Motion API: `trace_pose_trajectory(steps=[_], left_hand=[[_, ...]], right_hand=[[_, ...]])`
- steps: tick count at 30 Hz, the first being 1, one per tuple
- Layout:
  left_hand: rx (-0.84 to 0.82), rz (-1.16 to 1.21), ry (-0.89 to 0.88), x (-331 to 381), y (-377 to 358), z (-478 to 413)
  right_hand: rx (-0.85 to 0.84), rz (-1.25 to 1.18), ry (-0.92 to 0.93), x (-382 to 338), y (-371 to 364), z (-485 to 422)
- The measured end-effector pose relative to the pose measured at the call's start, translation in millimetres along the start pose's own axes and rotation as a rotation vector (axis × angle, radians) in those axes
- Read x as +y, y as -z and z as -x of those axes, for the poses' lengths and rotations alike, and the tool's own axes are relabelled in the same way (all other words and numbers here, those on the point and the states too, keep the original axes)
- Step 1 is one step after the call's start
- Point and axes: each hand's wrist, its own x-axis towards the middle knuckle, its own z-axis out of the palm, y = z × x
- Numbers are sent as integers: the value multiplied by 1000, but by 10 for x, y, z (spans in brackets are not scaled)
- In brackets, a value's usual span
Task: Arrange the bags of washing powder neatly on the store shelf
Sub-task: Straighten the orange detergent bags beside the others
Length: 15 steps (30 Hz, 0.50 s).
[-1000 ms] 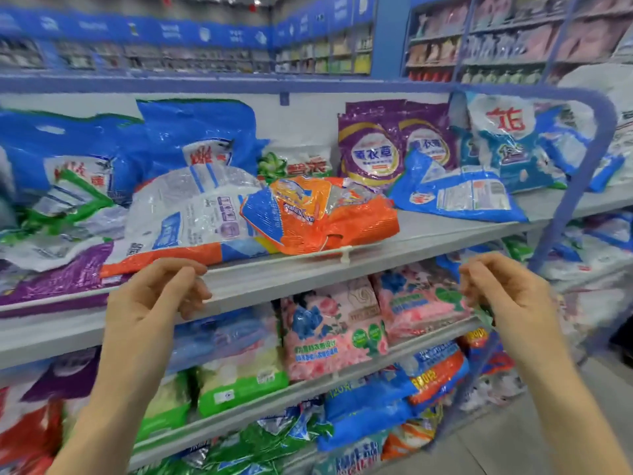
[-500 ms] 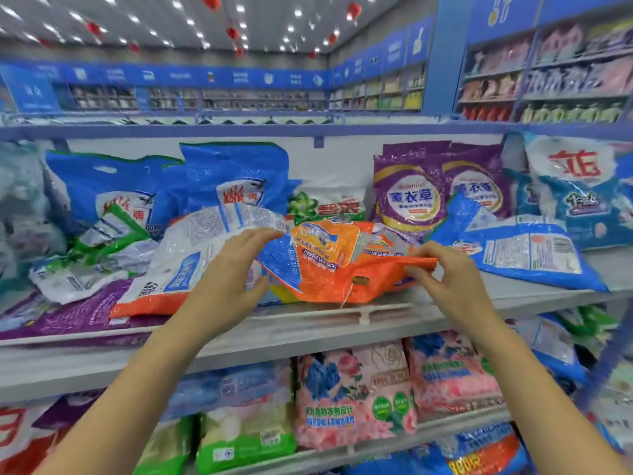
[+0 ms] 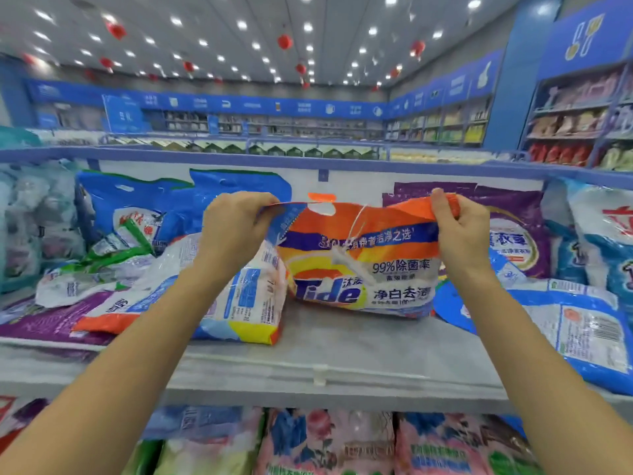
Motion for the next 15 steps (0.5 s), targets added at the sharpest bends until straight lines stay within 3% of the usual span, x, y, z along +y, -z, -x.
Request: trace_pose_trajectory(steps=[5, 10, 12, 15], left_hand=[[106, 69, 57, 220, -8, -340], [46, 355, 435, 208, -316, -233], [-52, 631, 743, 184, -395, -62], [-481, 965, 1089, 197, -380, 183]], right_hand=[[6, -112, -48, 129, 126, -414], [47, -209, -233, 455, -57, -616], [61, -261, -291, 586, -82, -586], [96, -288, -289, 589, -73, -563]])
